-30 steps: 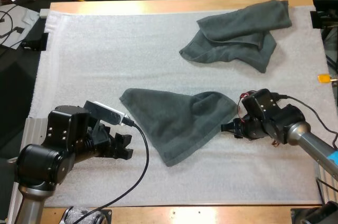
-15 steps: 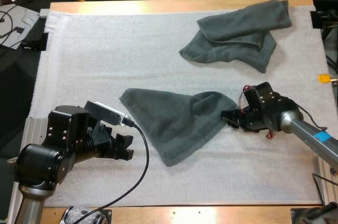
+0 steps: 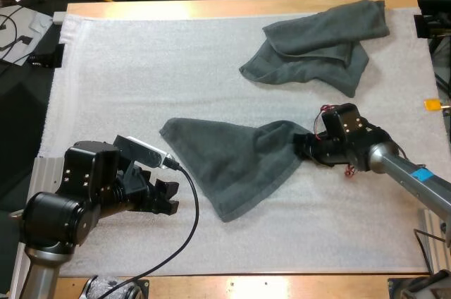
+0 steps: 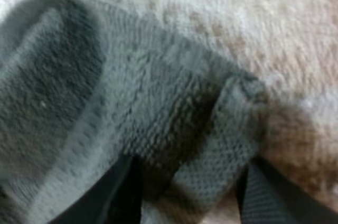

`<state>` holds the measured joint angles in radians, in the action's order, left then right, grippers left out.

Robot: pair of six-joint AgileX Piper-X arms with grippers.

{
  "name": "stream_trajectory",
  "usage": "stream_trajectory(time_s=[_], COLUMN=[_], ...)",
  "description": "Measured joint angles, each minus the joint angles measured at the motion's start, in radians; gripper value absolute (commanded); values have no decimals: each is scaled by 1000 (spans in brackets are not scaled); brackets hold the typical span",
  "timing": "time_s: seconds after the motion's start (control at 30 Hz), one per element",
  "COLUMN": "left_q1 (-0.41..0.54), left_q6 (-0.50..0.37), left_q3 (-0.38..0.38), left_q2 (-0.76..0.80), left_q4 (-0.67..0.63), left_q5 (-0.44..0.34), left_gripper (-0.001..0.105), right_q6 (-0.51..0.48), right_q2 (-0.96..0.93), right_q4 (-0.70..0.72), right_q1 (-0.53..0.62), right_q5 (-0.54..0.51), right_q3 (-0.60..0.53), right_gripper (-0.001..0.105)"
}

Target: Pick towel from pile, fold and stack

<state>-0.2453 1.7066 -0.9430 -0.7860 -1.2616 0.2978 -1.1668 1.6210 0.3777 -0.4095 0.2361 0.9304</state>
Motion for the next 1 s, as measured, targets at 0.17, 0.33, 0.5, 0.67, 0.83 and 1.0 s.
stream_trajectory(time_s=[0.17,0.33,0.5,0.67,0.83,1.0], left_q1=[0,0,0,0,-6,-61], left_q6=[0,0,-9,-41,-81,-107], left_q3=[0,0,0,0,11,54], left_q2=[0,0,0,0,-9,-57], left_q4=[0,0,0,0,13,50], left_q5=[2,7,7,15,56,106], left_gripper=[57,56,57,56,56,57], right_q6=[67,84,54,-30,-67,-113], right_q2=[18,24,16,-66,-98,-187], right_q4=[-75,-92,-81,-17,44,147], right_q1=[0,0,0,-9,-9,-9], right_q5=[0,-21,-72,-137,-135,-147], right_q3=[0,0,0,6,1,1], right_gripper=[35,3,1,0,0,0])
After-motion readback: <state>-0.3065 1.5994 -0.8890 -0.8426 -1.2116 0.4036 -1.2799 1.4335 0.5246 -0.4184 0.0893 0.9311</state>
